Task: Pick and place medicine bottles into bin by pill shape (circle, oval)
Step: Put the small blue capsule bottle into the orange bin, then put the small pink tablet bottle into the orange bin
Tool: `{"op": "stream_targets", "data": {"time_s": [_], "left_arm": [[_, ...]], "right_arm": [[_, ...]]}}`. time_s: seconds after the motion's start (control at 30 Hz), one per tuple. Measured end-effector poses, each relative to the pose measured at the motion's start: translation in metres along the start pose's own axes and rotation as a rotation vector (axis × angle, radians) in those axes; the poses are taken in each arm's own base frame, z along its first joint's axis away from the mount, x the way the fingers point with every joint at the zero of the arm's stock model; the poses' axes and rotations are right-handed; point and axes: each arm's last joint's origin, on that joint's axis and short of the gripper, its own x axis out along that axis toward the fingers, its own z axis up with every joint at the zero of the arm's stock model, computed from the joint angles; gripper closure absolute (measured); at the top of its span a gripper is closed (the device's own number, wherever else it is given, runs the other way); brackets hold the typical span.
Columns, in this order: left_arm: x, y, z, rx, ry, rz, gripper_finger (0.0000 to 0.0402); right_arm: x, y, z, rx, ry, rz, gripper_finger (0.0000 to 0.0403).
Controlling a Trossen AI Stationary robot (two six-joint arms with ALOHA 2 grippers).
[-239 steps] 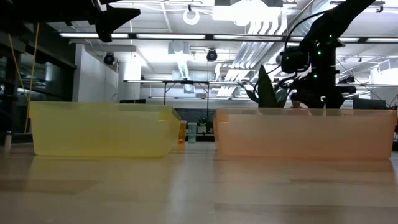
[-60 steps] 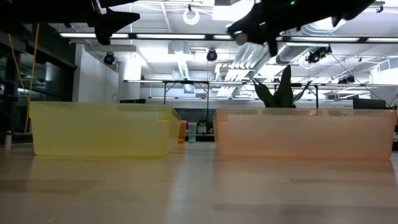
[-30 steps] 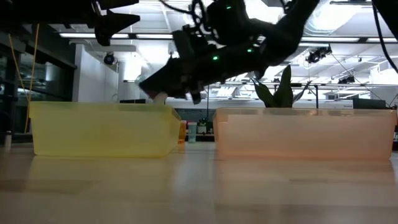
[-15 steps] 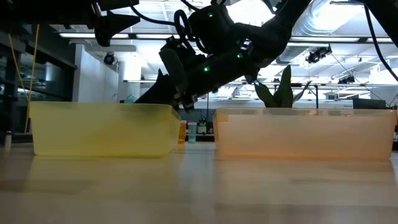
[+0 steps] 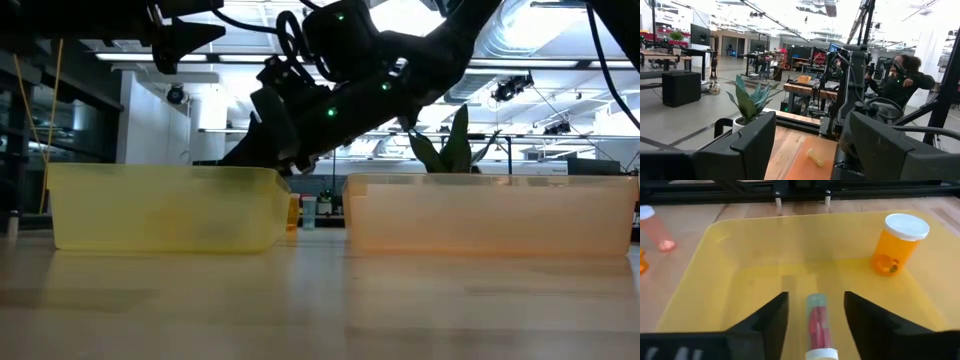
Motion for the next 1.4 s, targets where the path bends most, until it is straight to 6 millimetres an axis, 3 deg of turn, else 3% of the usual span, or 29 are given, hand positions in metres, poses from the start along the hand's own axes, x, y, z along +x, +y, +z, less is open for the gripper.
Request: {"op": "stream_targets", "data": {"time_s": [0.13,0.27,0.37,0.6,0.73,0.87,1.17,1.4], "left_arm": [[0.000,0.000,0.000,0.002,0.000,0.000,0.0160],[0.000,0.000,0.000,0.002,0.002,-0.006,0.0160],[0.000,0.000,-0.002,0.006,0.017,-0.005,0.0160],[-0.004,-0.001,-0.001,-0.002,0.034,-0.052,0.0160],[-0.008,-0.002,0.003,-0.021,0.023,-0.125,0.0160],[-0.009,-0.002,0.004,-0.016,0.030,-0.141,0.0160],[-0.009,-0.001,0.001,-0.006,0.055,-0.125,0.0160],[-0.009,0.000,0.001,-0.004,0.054,-0.082,0.0160]], "right_arm": [[-0.006,0.002,0.008,-0.027,-0.004,-0.001,0.0180],[-0.026,0.001,0.032,-0.061,-0.017,-0.002,0.0161],[-0.045,0.000,0.038,-0.094,-0.052,-0.006,0.0158],[-0.113,-0.008,0.021,-0.067,-0.237,-0.051,0.0158],[-0.156,-0.011,0.023,-0.038,-0.422,-0.048,0.0158],[-0.183,-0.010,0.026,-0.029,-0.527,-0.027,0.0158],[-0.198,-0.006,0.049,-0.082,-0.625,-0.031,0.0158],[-0.195,-0.005,0.051,-0.088,-0.579,-0.031,0.0158]]}}
